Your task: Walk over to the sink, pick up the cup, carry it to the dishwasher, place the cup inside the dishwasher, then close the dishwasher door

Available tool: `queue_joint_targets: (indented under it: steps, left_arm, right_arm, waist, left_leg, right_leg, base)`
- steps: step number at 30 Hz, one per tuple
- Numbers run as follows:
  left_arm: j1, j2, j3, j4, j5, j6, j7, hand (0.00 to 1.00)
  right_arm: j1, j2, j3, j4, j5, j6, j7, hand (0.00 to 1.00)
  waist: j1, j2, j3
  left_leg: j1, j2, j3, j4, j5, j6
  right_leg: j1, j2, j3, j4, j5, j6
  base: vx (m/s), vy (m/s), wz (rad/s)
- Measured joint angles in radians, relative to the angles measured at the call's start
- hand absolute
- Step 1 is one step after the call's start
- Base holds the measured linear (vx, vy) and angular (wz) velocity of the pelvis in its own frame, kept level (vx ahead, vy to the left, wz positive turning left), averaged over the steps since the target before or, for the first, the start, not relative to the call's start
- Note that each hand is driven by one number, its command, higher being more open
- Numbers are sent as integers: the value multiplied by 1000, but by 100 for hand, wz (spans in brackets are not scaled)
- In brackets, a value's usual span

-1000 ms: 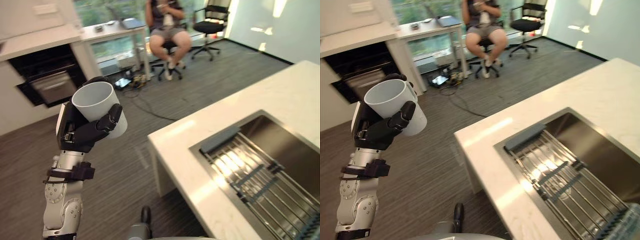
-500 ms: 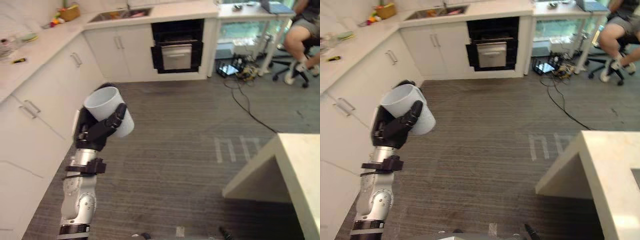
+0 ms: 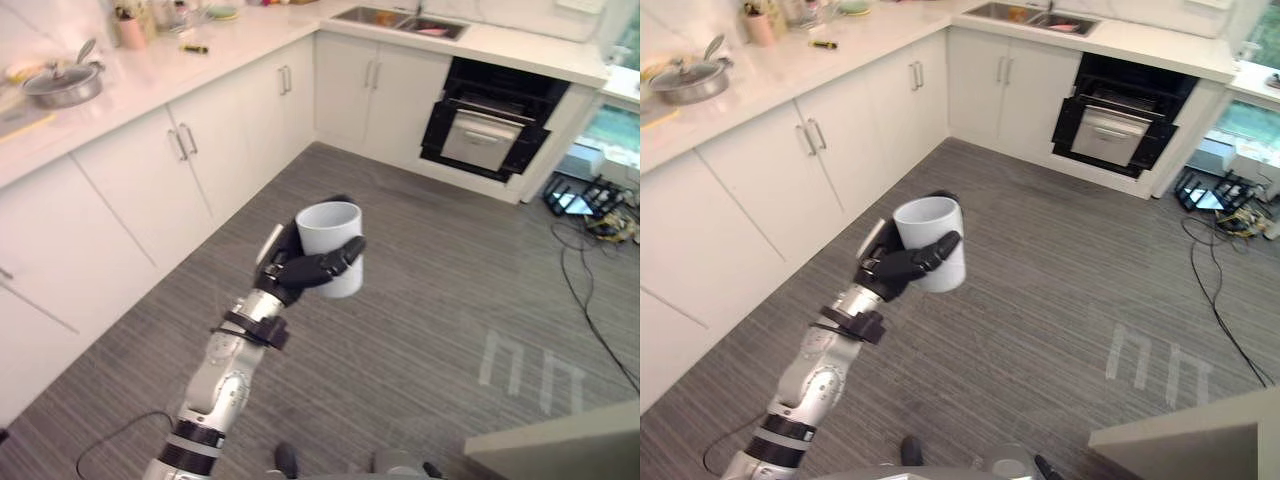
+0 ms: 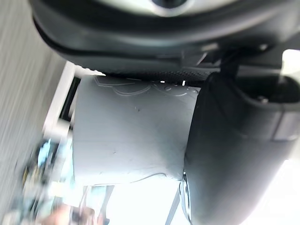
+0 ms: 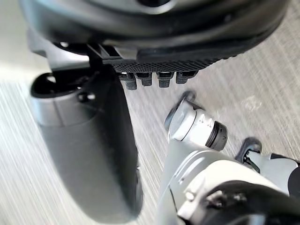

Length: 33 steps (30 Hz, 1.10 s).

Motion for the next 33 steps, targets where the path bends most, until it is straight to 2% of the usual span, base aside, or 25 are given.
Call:
queue_joint_targets:
  steps: [2, 4, 5, 9, 12, 17, 19, 21, 23, 24, 25, 26, 29, 31, 32, 33]
  left_arm:
    - [11, 11, 7, 18, 8, -1, 16, 0]
    - [8, 30, 9, 23, 43, -1, 35, 0]
    - [7, 28, 9, 25, 74, -1, 37, 0]
    - [4, 46, 8, 58, 162, -5, 39, 0]
    - [4, 62, 8, 70, 195, -14, 47, 0]
    - [4, 64, 8, 72, 248, -102, 100, 0]
    - [0, 44, 11, 70, 272, -135, 150, 0]
    - [0, 1, 16, 69, 299, -165, 212, 0]
    - [0, -11, 19, 59, 327, -173, 243, 0]
    - [0, -27, 22, 54, 349, -188, 273, 0]
    - [1, -43, 22, 39, 381, -200, 313, 0]
    - [3, -52, 22, 29, 405, -210, 344, 0]
    - [0, -67, 21, -4, 482, -251, 411, 0]
    - [1, -83, 20, -20, 514, -270, 451, 0]
    - [36, -127, 87, 33, 529, -296, 552, 0]
    - [36, -127, 87, 34, 529, -296, 552, 0]
  right_arm:
    - [-44, -17, 45, -4, 28, 14, 12, 100]
    - [-76, -16, 87, -18, 53, 38, 33, 100]
    - [-86, -13, 106, -27, 74, 43, 35, 100]
    - [-109, -16, 129, -32, 137, 64, 36, 100]
    - [-110, -20, 153, -32, 159, 66, 33, 100]
    - [-112, -19, 161, -32, 199, 71, 28, 100]
    - [-106, -18, 160, -42, 221, 71, 25, 100]
    - [-74, -4, 157, -66, 237, 74, 15, 100]
    - [-58, 8, 157, -86, 239, 74, 6, 100]
    - [-40, 9, 157, -108, 239, 80, 1, 100]
    - [-24, 8, 161, -117, 236, 95, -1, 100]
    - [-17, 6, 161, -122, 234, 109, -2, 100]
    - [18, 17, 162, -134, 225, 134, -7, 100]
    - [42, 22, 158, -131, 206, 152, -11, 100]
    - [-6, -28, 191, -42, 95, 137, 12, 100]
    - [-6, -28, 191, -42, 95, 137, 12, 100]
  waist:
    - [17, 40, -8]
    - [16, 42, -10]
    - [13, 34, -8]
    - [-10, 24, -9]
    - [-11, 24, -9]
    - [-14, 28, -7]
    - [-17, 29, -8]
    - [-17, 28, -8]
    - [-14, 22, -9]
    - [-16, 21, -11]
    - [-8, 21, -13]
    - [-6, 21, -15]
    - [-14, 8, -29]
    - [-12, 8, -34]
    - [-9, 16, -122]
    - [-9, 16, -122]
  left_leg:
    - [2, 20, 29, 0, -9, -12]
    - [12, 34, 51, 0, -20, -26]
    - [24, 39, 66, 0, -31, -31]
    - [51, 51, 107, 4, -56, -53]
    - [64, 68, 134, 5, -64, -61]
    - [103, 103, 196, 5, -72, -73]
    - [110, 112, 229, 5, -81, -80]
    - [124, 109, 252, 0, -98, -68]
    - [130, 106, 268, 0, -99, -68]
    - [136, 107, 297, 1, -102, -75]
    - [139, 111, 326, 21, -97, -81]
    - [141, 127, 348, 25, -104, -78]
    - [160, 133, 370, 4, -104, -80]
    - [169, 134, 386, 2, -103, -85]
    - [175, 122, 355, -1, -121, -117]
    - [175, 121, 354, -1, -121, -117]
  right_leg:
    - [27, 19, 17, -79, 35, -3]
    - [58, 34, 34, -150, 74, 4]
    - [77, 39, 44, -175, 83, 5]
    - [95, 51, 63, -191, 89, 5]
    - [90, 71, 76, -191, 103, -1]
    - [83, 111, 109, -187, 143, -22]
    - [74, 119, 146, -187, 157, -20]
    - [60, 125, 161, -188, 172, -21]
    - [54, 122, 126, -197, 166, -27]
    - [46, 96, 44, -203, 137, -38]
    - [36, 77, -13, -205, 137, -39]
    - [36, 76, -30, -205, 140, -39]
    - [31, 74, -66, -205, 144, -32]
    - [30, 68, -86, -205, 162, -21]
    - [50, 52, -139, -240, 237, -28]
    - [50, 51, -139, -240, 237, -28]
  base:
    - [155, -38, -32]
    - [139, -22, -45]
    - [176, -39, -38]
    - [160, -39, -33]
    - [48, -44, -37]
    - [-46, -45, -46]
    - [-131, -38, -56]
    - [-185, -44, -62]
    - [-152, -47, -46]
    - [-117, -16, -66]
    - [-120, -22, -81]
    - [-65, -8, -75]
    - [2, -37, -41]
    - [52, -15, -20]
    - [16, -2, -5]
    - [0, 0, 0]
